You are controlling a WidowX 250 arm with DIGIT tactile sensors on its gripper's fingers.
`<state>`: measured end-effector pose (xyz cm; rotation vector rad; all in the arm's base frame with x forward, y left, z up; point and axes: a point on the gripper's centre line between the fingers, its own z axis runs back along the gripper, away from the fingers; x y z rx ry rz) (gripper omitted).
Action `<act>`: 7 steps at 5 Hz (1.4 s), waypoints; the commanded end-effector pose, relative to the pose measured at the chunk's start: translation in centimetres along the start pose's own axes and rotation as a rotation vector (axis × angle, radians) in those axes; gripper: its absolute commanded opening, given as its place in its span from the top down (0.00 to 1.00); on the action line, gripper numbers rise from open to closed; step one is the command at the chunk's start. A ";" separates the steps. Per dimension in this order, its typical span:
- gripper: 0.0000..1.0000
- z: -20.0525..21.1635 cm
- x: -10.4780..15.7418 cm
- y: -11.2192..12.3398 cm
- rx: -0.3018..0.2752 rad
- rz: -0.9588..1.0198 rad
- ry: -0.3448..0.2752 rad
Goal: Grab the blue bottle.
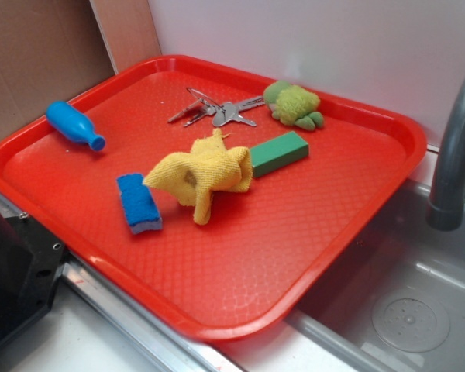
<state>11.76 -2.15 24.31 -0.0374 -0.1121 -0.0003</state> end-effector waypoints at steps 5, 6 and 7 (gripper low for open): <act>0.00 -14.4 2.0 15.6 0.081 0.968 -0.173; 0.00 -16.3 4.0 15.5 0.028 0.968 -0.207; 0.00 -17.3 5.5 15.1 0.028 0.949 -0.214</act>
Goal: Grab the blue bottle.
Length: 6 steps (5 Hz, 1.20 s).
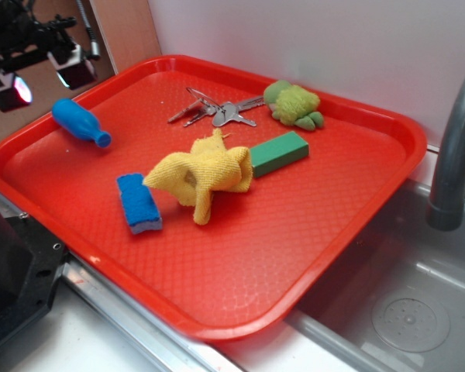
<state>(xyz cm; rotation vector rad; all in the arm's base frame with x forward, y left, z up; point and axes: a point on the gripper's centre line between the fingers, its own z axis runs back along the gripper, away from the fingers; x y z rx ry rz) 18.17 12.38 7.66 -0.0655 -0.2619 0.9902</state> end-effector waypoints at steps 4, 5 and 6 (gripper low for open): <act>0.84 -5.7 0.4 2.1 0.262 -0.185 0.012; 1.00 -5.3 -0.3 1.2 0.216 -0.286 0.088; 1.00 -1.1 -0.7 -2.2 0.106 -0.520 0.160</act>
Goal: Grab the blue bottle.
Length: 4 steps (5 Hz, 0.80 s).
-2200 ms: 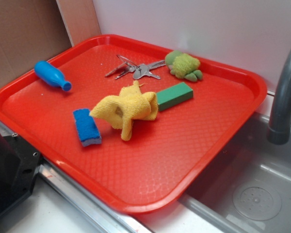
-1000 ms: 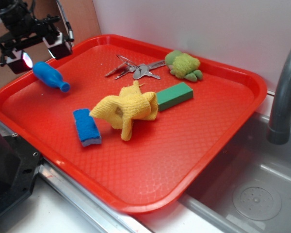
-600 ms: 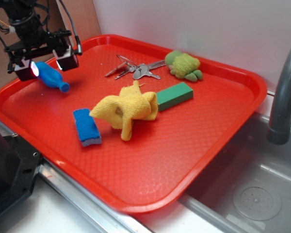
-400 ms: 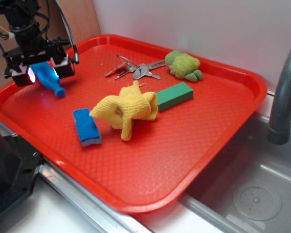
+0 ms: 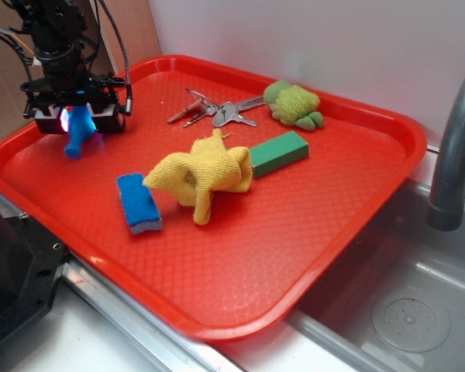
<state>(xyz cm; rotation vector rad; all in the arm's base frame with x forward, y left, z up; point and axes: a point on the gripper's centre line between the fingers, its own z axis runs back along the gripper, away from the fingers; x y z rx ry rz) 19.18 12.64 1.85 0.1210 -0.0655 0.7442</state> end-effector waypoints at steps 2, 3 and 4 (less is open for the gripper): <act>1.00 16.1 -5.5 -4.4 -0.189 -0.699 -0.038; 1.00 21.5 -7.9 -6.3 -0.169 -0.766 -0.067; 1.00 25.4 -8.6 -7.1 -0.207 -0.810 -0.057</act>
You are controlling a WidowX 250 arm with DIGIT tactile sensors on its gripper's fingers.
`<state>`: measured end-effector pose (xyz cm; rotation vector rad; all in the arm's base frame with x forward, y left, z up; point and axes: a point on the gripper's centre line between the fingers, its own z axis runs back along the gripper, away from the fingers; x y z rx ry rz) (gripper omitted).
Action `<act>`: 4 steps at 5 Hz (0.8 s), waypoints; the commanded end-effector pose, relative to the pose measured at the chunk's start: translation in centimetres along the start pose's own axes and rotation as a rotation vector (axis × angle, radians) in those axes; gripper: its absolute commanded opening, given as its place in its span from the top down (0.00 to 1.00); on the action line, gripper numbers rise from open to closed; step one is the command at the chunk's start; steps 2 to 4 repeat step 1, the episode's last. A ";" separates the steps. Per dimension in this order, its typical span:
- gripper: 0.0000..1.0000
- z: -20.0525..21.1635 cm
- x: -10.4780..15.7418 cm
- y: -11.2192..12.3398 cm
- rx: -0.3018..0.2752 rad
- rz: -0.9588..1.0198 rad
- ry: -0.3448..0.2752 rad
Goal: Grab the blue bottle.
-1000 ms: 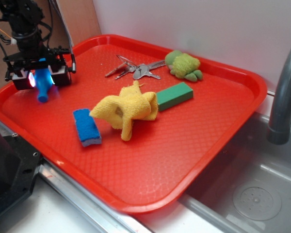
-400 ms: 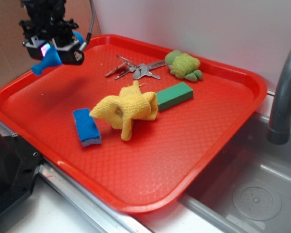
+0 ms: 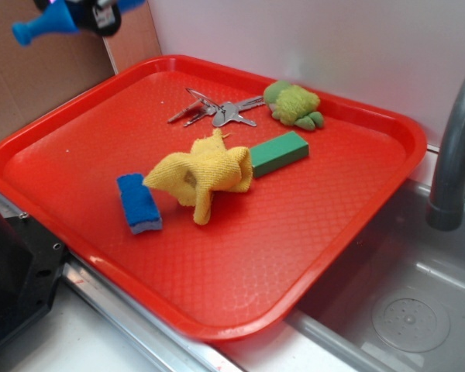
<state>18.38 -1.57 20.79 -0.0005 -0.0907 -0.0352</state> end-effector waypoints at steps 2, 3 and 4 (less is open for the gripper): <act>1.00 3.7 -0.5 0.1 0.016 -0.064 -0.044; 1.00 3.7 -0.5 0.1 0.016 -0.064 -0.044; 1.00 3.7 -0.5 0.1 0.016 -0.064 -0.044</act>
